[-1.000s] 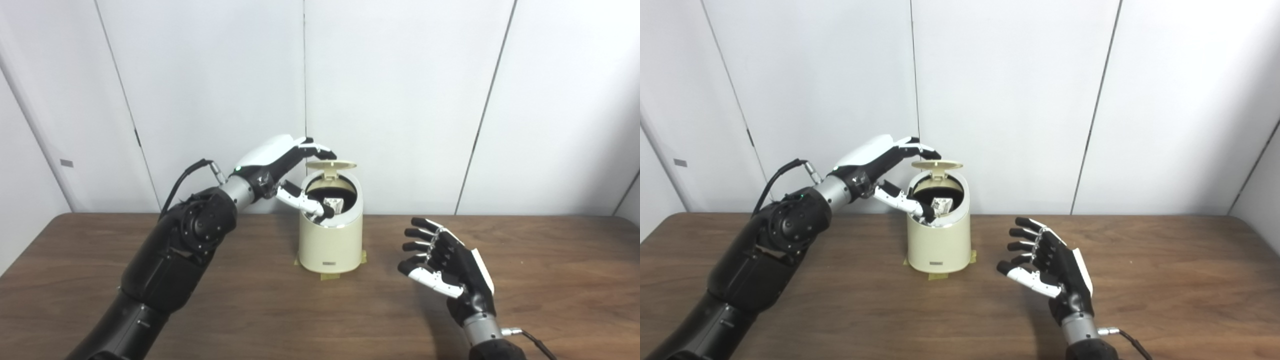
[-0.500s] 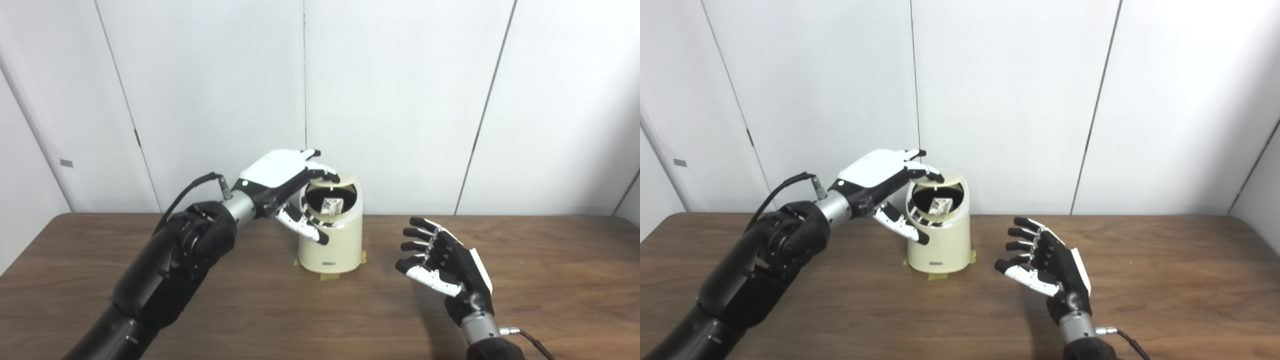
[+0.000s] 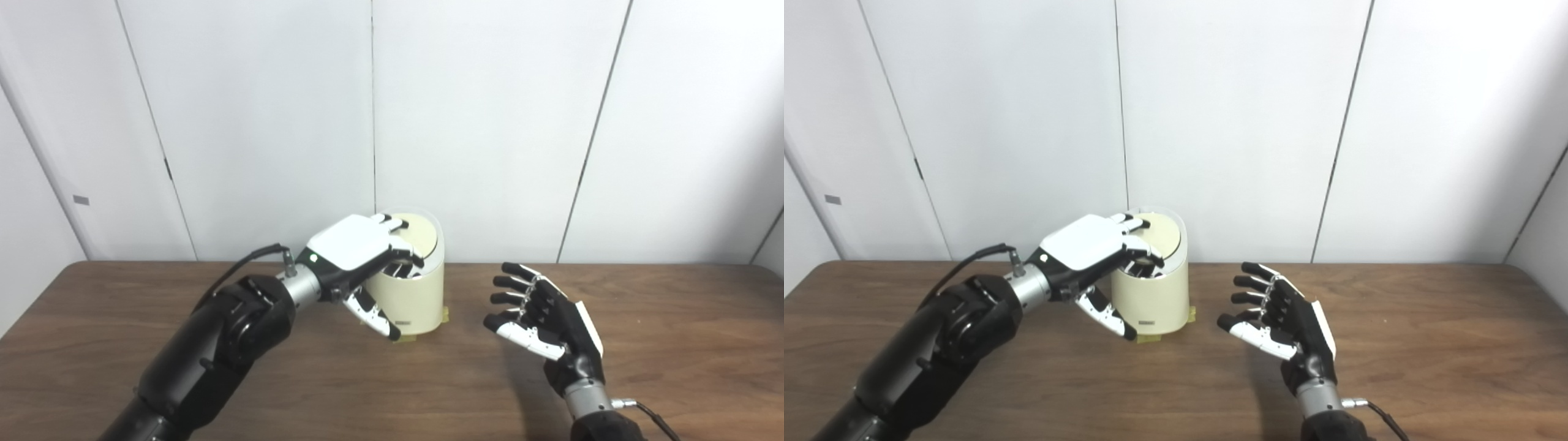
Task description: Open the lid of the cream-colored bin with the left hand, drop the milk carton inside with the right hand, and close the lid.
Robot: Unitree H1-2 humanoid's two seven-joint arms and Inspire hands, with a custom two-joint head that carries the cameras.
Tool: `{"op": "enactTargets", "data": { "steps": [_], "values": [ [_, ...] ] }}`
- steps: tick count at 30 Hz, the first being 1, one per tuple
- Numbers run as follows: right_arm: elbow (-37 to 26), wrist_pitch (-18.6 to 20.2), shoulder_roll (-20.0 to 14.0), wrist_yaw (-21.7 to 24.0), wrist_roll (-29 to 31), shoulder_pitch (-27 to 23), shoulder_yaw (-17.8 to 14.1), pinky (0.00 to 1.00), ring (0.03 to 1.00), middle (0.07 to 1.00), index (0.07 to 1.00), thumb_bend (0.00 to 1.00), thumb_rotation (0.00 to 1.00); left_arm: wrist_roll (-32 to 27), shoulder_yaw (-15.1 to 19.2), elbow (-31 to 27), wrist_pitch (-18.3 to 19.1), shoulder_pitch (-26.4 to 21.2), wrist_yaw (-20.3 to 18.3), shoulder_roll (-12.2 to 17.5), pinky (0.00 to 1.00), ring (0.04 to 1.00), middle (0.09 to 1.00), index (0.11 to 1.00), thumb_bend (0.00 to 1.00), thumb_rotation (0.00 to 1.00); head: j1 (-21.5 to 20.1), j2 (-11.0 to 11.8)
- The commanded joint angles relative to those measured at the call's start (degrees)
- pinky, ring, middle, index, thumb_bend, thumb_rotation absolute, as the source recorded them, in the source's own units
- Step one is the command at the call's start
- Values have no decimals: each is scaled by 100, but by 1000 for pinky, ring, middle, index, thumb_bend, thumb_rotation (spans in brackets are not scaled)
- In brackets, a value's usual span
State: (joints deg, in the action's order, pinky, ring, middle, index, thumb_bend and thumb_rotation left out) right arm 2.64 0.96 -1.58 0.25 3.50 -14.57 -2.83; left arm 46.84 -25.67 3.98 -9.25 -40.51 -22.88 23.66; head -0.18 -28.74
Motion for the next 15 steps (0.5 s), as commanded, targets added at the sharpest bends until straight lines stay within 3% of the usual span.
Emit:
{"op": "enactTargets", "data": {
  "steps": [1, 6, 15],
  "values": [
    [-185, -154, -28, -5, -40, -208, 9, 438, 608, 683, 721, 753, 192, 131, -4, -91, 123, -63, -80, 0, 1000, 989, 802, 778, 986, 356, -7, -7],
    [-176, -143, -36, -5, -46, -218, -7, 431, 605, 674, 720, 778, 221, 355, -125, -33, 406, 72, -339, -68, 1000, 1000, 842, 815, 989, 372, -11, -26],
    [-319, -32, -29, -46, -86, -189, -12, 423, 608, 674, 719, 792, 230, 400, -194, 282, 731, 288, -398, -173, 1000, 1000, 843, 847, 1000, 381, -27, -87]
  ]
}}
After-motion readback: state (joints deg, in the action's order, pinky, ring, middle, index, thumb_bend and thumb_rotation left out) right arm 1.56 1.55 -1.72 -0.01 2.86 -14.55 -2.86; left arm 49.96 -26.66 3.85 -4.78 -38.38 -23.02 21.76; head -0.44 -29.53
